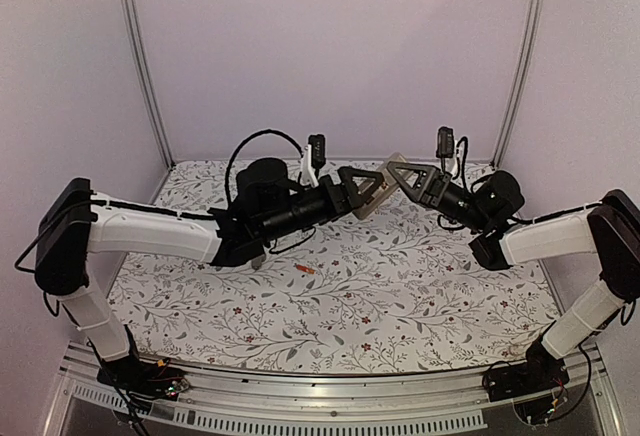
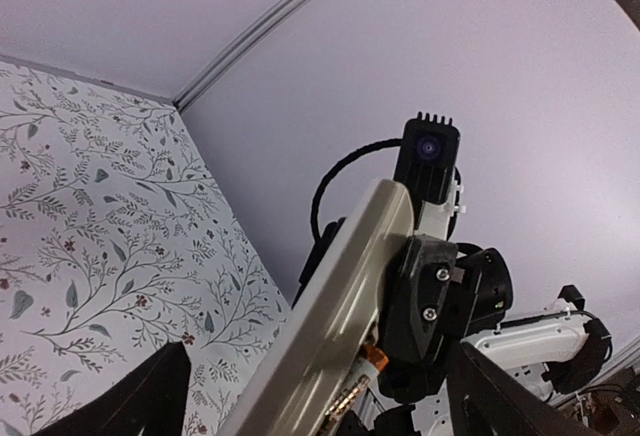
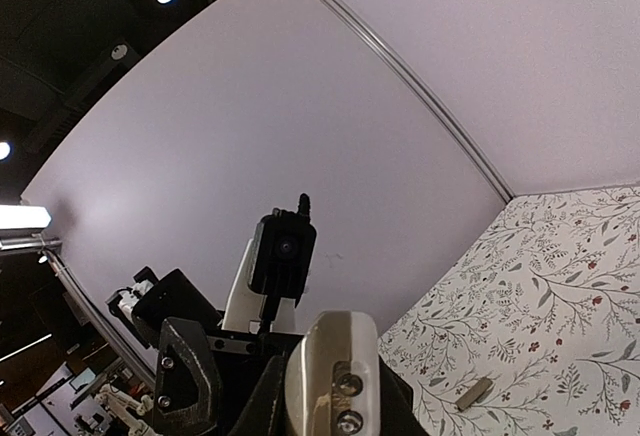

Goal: Load the batteries into the remote control
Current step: Load the battery into the battery compartment.

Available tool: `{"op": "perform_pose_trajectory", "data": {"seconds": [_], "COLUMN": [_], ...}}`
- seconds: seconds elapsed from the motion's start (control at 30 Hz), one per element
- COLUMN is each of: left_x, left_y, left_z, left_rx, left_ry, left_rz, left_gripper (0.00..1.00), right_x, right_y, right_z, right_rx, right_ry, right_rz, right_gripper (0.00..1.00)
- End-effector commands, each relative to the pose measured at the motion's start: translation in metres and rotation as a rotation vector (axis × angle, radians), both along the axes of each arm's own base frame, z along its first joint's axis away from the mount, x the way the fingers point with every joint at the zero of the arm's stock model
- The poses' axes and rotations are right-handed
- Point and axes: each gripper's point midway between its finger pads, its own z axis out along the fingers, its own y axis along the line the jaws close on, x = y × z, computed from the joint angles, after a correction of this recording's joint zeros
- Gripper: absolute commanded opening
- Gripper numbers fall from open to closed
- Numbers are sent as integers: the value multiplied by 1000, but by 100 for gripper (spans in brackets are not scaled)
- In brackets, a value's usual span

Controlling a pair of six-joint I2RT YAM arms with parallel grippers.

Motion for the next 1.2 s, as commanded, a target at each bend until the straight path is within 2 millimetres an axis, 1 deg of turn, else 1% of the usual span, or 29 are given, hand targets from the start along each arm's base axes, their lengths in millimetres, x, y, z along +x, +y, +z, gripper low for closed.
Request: {"op": "perform_pose_trajectory", "data": {"seconds": [0.0,0.17,0.37,0.57,0.83,0.97,1.17], "left_x": [-1,0,-2,-3,-2,0,0], "left_y": [-12,-15,-18,-16,-16,-16,-15], "left_z": [10,7,0,-9,-11,-15,-21], "left_rx": [-33,-20,-10,-1,8,21,35], "left_ry": [-9,-3,12,30,30,36,45], "left_rz": [-5,-8,-18,-22,-33,-33,-33], "left_gripper": [89,89,89,80,68,62,58], "right_x": [-1,0,-1,-2,-3,-3,-5], "right_y": [-1,1,-2,-1,-1,-1,-2], "right_z": [2,-3,1,2,5,7,13], "right_rx": [6,-27,-19,-8,11,17,38], "right_ry": [-29,-26,-40,-38,-37,-36,-43], "right_rz": [-38,-67,-85,-76,-65,-60,-52], "right_gripper": [0,0,0,0,0,0,0]}}
